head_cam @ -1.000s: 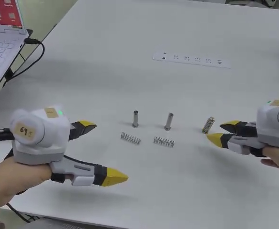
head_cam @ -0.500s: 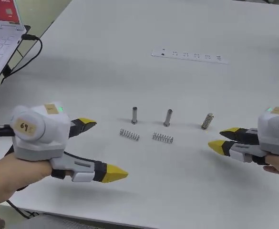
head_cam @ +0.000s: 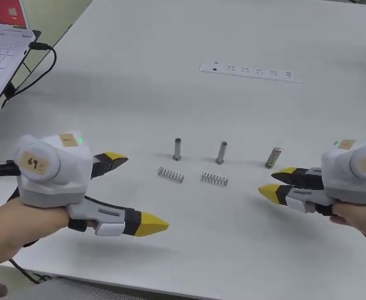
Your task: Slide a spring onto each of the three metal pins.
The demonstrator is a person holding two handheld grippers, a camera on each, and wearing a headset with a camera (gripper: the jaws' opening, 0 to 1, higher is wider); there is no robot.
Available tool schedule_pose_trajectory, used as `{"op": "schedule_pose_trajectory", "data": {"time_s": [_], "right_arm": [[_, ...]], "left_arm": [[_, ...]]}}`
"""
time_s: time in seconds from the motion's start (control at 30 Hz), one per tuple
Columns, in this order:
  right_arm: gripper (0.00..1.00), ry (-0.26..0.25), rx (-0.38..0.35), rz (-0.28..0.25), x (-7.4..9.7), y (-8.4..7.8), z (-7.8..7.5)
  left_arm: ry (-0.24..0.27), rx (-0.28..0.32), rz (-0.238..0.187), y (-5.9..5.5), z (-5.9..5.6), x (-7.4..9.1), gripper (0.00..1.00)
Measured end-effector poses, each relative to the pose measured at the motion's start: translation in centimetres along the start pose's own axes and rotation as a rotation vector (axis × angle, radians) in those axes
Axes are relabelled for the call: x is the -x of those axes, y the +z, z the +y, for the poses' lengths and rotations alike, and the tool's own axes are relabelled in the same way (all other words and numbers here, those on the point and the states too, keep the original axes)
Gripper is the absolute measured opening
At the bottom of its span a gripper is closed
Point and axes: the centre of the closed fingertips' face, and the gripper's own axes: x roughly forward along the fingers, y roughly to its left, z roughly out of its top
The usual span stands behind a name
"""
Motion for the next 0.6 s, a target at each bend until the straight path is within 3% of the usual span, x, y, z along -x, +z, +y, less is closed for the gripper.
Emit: {"op": "schedule_pose_trajectory", "data": {"time_s": [0.6], "right_arm": [[0.23,0.091,0.095,-0.004,-3.4,3.3,3.1]], "left_arm": [[0.007,-0.001,-0.004,0.1,0.3,0.3,0.92]]}}
